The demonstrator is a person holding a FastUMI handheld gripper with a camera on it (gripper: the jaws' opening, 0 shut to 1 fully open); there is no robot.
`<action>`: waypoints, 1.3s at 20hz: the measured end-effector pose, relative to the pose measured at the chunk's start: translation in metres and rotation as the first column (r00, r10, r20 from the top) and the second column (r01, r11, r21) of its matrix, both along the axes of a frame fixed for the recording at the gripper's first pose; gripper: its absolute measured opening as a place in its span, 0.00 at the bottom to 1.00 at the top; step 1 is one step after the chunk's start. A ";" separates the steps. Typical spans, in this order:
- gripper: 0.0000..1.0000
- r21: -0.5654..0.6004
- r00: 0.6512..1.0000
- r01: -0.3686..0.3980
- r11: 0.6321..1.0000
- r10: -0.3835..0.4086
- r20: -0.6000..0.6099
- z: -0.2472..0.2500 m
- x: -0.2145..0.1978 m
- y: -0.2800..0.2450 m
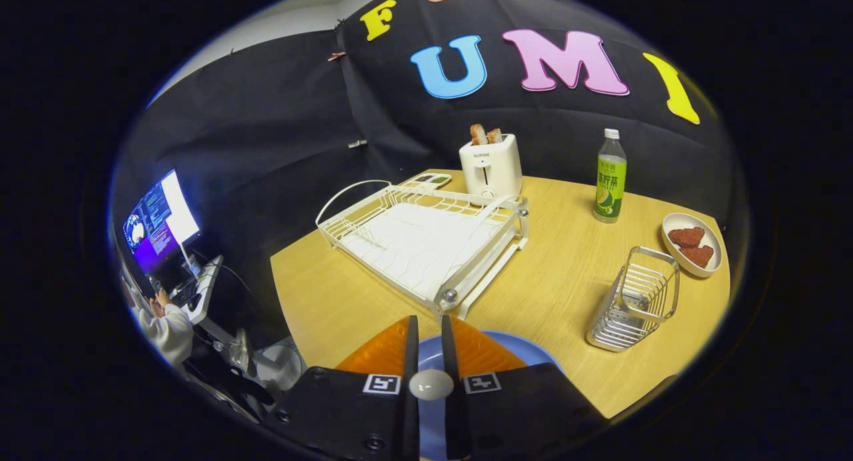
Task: Take the plate from the dish rack, then take the spoon from the basket and place it into the plate.
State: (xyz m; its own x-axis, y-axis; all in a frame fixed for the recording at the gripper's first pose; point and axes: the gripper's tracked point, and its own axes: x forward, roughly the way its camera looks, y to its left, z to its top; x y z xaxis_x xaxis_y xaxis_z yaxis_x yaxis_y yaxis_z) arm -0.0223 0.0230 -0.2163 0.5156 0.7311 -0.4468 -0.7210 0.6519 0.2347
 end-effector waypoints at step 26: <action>0.98 0.013 0.842 0.320 0.947 -0.291 0.455 0.186 0.043 -0.063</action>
